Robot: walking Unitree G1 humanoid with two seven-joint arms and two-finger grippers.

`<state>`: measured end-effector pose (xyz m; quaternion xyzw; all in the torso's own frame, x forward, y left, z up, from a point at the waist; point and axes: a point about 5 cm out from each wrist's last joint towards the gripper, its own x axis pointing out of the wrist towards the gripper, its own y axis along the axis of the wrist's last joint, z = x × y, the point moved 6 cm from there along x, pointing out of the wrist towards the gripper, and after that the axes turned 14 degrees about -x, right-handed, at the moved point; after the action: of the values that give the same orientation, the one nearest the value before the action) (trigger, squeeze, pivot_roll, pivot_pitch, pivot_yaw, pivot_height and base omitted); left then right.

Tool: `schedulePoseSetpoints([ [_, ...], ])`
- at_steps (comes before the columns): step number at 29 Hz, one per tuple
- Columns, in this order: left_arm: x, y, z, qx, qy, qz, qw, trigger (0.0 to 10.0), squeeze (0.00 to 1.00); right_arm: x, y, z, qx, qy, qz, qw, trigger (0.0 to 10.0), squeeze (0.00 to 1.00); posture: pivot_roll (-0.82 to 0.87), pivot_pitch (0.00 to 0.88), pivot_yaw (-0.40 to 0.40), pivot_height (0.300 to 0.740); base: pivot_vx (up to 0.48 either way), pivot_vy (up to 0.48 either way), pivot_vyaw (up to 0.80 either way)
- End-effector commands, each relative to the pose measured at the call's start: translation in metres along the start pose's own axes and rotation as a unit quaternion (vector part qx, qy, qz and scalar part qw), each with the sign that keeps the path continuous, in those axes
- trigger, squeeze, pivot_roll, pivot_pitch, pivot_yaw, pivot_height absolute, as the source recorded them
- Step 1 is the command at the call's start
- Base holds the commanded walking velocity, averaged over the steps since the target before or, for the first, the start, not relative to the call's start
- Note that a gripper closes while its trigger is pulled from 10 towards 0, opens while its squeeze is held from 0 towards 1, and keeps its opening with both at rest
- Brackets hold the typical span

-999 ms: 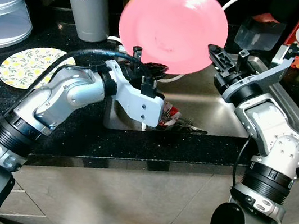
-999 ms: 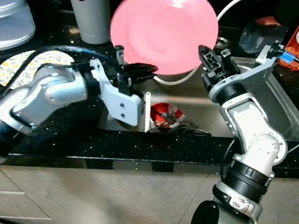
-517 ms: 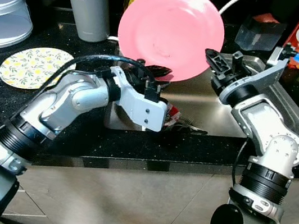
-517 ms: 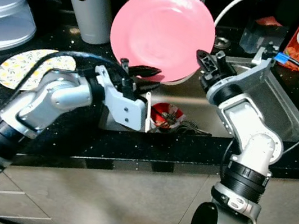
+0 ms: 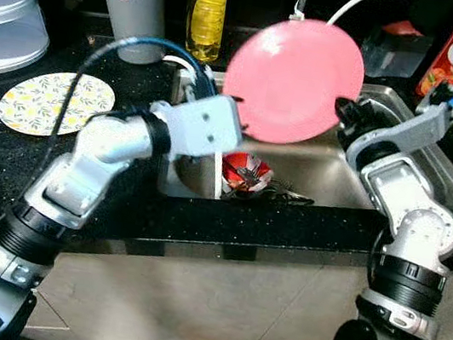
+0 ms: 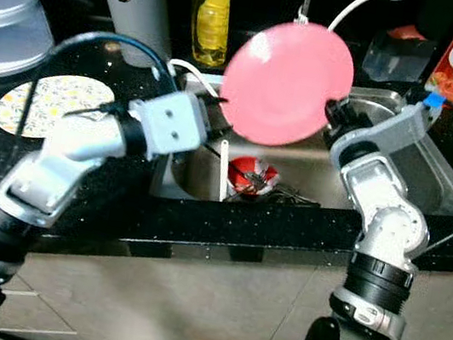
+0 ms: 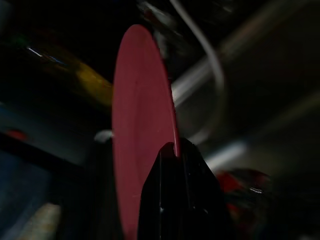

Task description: Kitchen organization

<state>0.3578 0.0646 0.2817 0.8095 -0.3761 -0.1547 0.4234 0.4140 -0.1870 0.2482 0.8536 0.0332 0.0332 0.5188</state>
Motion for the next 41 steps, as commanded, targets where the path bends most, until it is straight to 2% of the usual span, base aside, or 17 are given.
schedulePoseSetpoints([
  [1, -0.007, -0.013, -0.011, -0.008, 0.021, -0.028, 0.999, 10.0, 0.0, 0.002, -0.01, 0.005, -0.028, -0.014, -0.012, 0.999, 10.0, 0.0, 0.08, 0.038, 0.015, 0.74, 0.0, 0.0, 0.0],
  [5, -0.016, -0.026, -0.023, -0.015, 0.049, -0.061, 0.997, 10.0, 0.0, 0.003, -0.042, 0.024, -0.073, -0.057, -0.059, 0.994, 10.0, 0.0, 0.08, 0.04, 0.014, 0.74, 0.0, 0.0, 0.0],
  [10, -0.023, -0.039, -0.031, -0.017, 0.075, -0.09, 0.993, 10.0, 0.0, 0.002, -0.06, 0.035, -0.099, -0.078, -0.083, 0.989, 10.0, 0.0, 0.08, 0.04, 0.014, 0.74, 0.0, 0.0, 0.0],
  [12, -0.028, -0.05, -0.034, -0.023, 0.091, -0.109, 0.99, 10.0, 0.0, 0.001, -0.063, 0.04, -0.107, -0.083, -0.081, 0.988, 10.0, 0.57, 0.08, 0.042, 0.009, 0.74, 0.0, 0.0, 0.0],
  [13, -0.028, -0.05, -0.034, -0.023, 0.091, -0.109, 0.99, 10.0, 0.0, 0.001, -0.063, 0.04, -0.107, -0.083, -0.081, 0.988, 10.0, 0.57, 0.08, 0.042, 0.009, 0.74, 0.0, 0.0, 0.0],
  [14, -0.029, -0.051, -0.034, -0.023, 0.093, -0.112, 0.989, 10.0, 0.0, 0.001, -0.062, 0.04, -0.109, -0.083, -0.076, 0.988, 10.0, 1.0, 0.07, 0.041, 0.007, 0.74, 0.0, 0.0, 0.0],
  [17, -0.032, -0.058, -0.035, -0.027, 0.102, -0.125, 0.987, 10.0, 0.0, 0.002, -0.057, 0.037, -0.122, -0.074, -0.059, 0.988, 10.0, 1.0, 0.07, 0.041, 0.007, 0.74, 0.0, 0.0, 0.0],
  [18, -0.039, -0.074, -0.039, -0.029, 0.12, -0.156, 0.98, 10.0, 0.0, 0.002, -0.036, 0.025, -0.158, -0.054, -0.008, 0.986, 10.0, 1.0, 0.06, 0.04, 0.01, 0.74, 0.0, 0.0, 0.0],
  [20, -0.041, -0.08, -0.041, -0.029, 0.126, -0.168, 0.977, 10.0, 0.0, 0.001, -0.027, 0.018, -0.164, -0.045, 0.013, 0.985, 10.0, 1.0, 0.06, 0.04, 0.01, 0.74, 0.0, 0.0, 0.0],
  [21, -0.043, -0.085, -0.042, -0.028, 0.131, -0.179, 0.975, 10.0, 0.0, 0.0, -0.018, 0.012, -0.174, -0.038, 0.037, 0.983, 10.0, 0.0, 0.06, 0.039, 0.014, 0.74, 0.0, 0.0, 0.0],
  [24, -0.046, -0.09, -0.043, -0.027, 0.137, -0.189, 0.972, 10.0, 0.0, -0.003, -0.002, 0.002, -0.192, -0.027, 0.078, 0.978, 10.0, 0.0, 0.06, 0.039, 0.015, 0.74, 0.0, 0.0, 0.0],
  [25, -0.049, -0.097, -0.045, -0.022, 0.142, -0.206, 0.968, 10.0, 0.0, -0.007, 0.012, -0.013, -0.21, -0.008, 0.113, 0.971, 10.0, 0.0, 0.06, 0.039, 0.015, 0.74, 0.0, 0.0, 0.0],
  [30, -0.059, -0.107, -0.049, -0.036, 0.153, -0.233, 0.96, 10.0, 0.0, -0.016, 0.026, -0.045, -0.237, 0.05, 0.153, 0.958, 10.0, 0.0, 0.06, 0.04, 0.019, 0.74, 0.0, 0.0, 0.0],
  [32, -0.066, -0.114, -0.053, -0.04, 0.163, -0.259, 0.951, 10.0, 0.0, -0.019, 0.027, -0.055, -0.252, 0.071, 0.159, 0.952, 10.0, 0.0, 0.06, 0.041, 0.02, 0.74, 0.0, 0.0, 0.0],
  [33, -0.082, -0.127, -0.059, -0.017, 0.166, -0.319, 0.933, 10.0, 0.0, -0.023, 0.027, -0.07, -0.284, 0.098, 0.167, 0.939, 10.0, 0.0, 0.06, 0.041, 0.024, 0.74, 0.0, 0.0, 0.0],
  [37, -0.106, -0.134, -0.067, 0.039, 0.151, -0.383, 0.911, 10.0, 0.0, -0.027, 0.023, -0.079, -0.306, 0.119, 0.169, 0.929, 10.0, 0.0, 0.06, 0.041, 0.024, 0.74, 0.0, 0.0, 0.0],
  [41, -0.12, -0.134, -0.064, 0.045, 0.139, -0.408, 0.901, 10.0, 0.0, -0.028, 0.014, -0.084, -0.358, 0.132, 0.164, 0.91, 10.0, 0.0, 0.08, 0.039, 0.027, 0.74, 0.0, 0.0, 0.0],
])
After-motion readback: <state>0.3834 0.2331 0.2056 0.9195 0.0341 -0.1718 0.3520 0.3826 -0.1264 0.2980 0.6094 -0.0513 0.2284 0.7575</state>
